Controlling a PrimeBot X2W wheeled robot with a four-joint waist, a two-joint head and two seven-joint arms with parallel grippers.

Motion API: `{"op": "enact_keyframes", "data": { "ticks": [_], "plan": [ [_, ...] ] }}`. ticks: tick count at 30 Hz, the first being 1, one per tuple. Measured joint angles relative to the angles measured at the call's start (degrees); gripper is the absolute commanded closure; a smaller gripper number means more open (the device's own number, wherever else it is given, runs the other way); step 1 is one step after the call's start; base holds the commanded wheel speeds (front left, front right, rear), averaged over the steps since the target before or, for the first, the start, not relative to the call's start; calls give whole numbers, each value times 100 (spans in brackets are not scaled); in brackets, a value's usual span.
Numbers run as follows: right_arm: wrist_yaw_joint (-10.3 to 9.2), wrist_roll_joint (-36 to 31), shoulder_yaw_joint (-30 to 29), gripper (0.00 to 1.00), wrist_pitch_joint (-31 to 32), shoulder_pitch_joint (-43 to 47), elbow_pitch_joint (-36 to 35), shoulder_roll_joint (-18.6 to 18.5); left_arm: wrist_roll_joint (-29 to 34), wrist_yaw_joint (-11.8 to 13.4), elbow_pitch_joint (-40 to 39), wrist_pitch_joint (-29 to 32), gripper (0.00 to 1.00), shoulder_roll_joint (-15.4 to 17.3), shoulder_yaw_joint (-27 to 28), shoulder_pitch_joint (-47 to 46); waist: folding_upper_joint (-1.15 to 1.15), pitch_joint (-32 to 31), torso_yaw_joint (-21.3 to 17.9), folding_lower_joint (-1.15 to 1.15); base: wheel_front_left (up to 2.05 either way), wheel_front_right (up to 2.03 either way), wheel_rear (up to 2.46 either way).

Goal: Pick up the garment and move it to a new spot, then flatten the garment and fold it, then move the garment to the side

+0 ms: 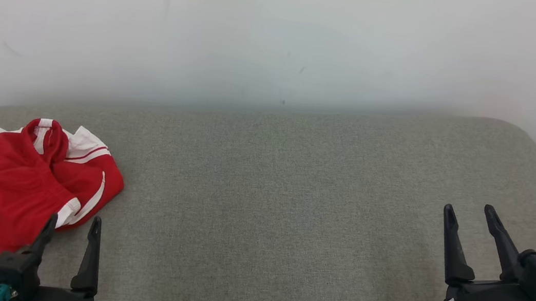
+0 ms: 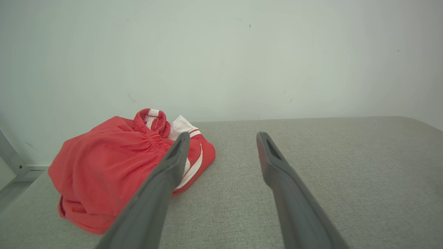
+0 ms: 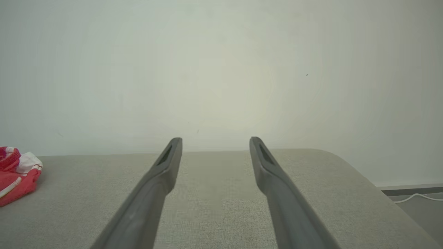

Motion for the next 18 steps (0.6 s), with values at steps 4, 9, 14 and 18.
{"op": "enact_keyframes", "data": {
  "ticks": [4,9,14,18],
  "plan": [
    [129,204,-114,0,-90,15,75,23,-2,1,-24,16,0,-1,16,0,0,7,-9,0,0,0,0],
    [178,226,-134,0,-112,116,200,31,-8,2,-37,52,0,1,20,1,0,13,-12,0,0,0,0],
    [224,225,-116,0,-113,116,266,27,24,2,-35,123,0,36,-11,1,0,20,-10,0,0,0,0],
    [232,225,-119,0,-114,115,318,27,22,1,-35,167,0,52,-15,2,0,26,-4,0,0,0,0]
  ]
}}
